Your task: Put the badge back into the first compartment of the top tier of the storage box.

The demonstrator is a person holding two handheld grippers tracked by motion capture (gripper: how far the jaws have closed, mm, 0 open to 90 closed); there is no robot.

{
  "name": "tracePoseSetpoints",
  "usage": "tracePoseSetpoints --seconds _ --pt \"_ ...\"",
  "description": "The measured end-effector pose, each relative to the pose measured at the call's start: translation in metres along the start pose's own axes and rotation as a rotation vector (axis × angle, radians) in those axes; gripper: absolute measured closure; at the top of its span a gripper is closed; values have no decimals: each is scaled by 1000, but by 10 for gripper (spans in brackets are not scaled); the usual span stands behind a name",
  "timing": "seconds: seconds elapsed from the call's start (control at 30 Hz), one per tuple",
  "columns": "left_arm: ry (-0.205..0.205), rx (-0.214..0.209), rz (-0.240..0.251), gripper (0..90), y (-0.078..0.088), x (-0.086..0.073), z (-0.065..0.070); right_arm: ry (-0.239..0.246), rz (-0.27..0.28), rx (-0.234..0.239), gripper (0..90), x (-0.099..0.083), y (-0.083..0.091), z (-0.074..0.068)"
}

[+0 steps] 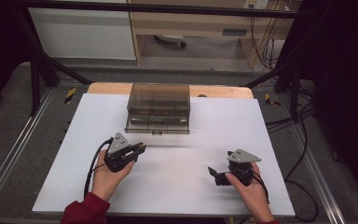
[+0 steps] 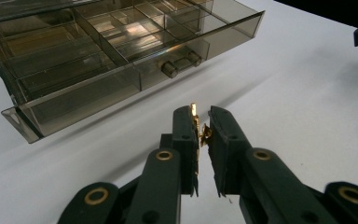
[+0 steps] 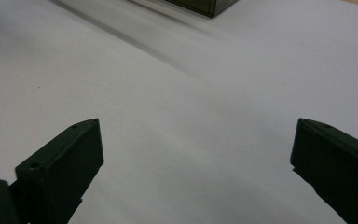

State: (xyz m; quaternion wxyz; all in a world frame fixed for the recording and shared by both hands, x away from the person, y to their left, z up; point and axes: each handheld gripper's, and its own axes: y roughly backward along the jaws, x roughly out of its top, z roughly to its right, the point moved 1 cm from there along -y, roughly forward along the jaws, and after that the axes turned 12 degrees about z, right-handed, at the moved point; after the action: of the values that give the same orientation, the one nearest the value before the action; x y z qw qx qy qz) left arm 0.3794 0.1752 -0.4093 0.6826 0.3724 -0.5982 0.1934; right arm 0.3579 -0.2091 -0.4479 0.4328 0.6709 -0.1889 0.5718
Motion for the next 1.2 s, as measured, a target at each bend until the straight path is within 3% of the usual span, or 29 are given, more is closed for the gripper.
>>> tracePoseSetpoints --seconds 0.9,1.2 --pt "1 31 13 805 -3 -2 -4 25 -21 24 29 1 -1 -7" --pt "18 54 29 805 -3 0 -13 16 -23 14 28 1 2 -5"
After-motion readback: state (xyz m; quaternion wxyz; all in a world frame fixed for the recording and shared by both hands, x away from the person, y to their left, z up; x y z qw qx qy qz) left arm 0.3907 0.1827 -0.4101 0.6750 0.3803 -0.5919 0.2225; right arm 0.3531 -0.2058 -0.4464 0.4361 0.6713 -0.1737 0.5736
